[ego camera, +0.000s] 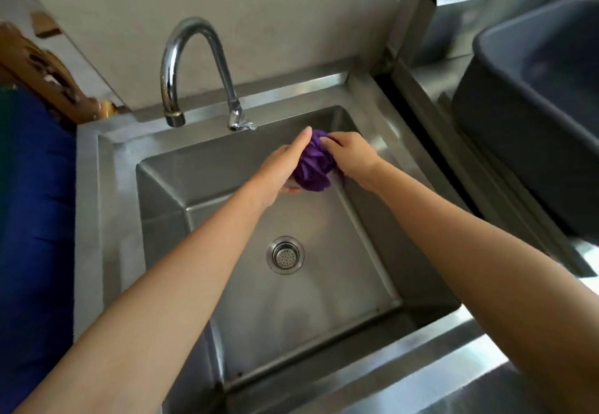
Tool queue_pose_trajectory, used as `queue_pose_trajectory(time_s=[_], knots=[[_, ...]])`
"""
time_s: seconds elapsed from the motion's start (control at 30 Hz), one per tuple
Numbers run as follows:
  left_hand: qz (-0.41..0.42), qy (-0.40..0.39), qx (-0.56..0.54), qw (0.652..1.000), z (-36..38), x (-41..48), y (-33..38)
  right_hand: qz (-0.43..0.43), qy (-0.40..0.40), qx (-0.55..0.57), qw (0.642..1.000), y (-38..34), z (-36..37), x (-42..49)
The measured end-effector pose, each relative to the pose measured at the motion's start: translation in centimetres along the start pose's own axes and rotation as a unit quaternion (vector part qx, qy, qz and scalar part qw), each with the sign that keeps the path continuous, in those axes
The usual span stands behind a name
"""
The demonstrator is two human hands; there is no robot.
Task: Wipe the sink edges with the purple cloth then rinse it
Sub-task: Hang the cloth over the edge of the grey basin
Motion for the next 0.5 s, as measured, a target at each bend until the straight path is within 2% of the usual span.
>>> queue_pose_trajectory(time_s=[0.07,0.17,0.27,0.37,0.43,0.5], knots=[[-0.016,-0.063,-0.016,0.998,1.7,-0.4,1.1,-0.035,0.02,-0.022,0.999,-0.7,-2.6,-0.3],[0.0,-0.136,-0.034,0.99,4.5,-0.9,3.2,-0.021,-0.016,-0.046,0.999,-0.8,-5.3,-1.0],[0.048,-0.1,-0.024,0.994,6.2,-1.2,6.1,0.033,-0.068,0.035,0.997,-0.6,-7.9,-2.5],[0.03,-0.081,-0.034,0.996,8.0,-1.5,8.3,0.031,-0.12,0.179,0.976,-1.2,-11.8,-4.1],[0.021,-0.082,-0.011,0.996,9.1,-2.2,9.7,-0.027,-0.097,0.155,0.983,-2.2,-14.7,-4.5],[0.043,-0.121,0.021,0.991,11.3,-3.3,11.6,-0.067,0.009,0.08,0.995,-3.1,-18.3,-4.6]])
Point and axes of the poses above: each hand's wrist, its own x-axis towards the middle knuckle, its own z-axis out of the palm, y = z × x, the point moved 8 cm from there along x, towards the middle knuckle, and after that the axes turned 5 degrees about y, right-handed, at the moved point
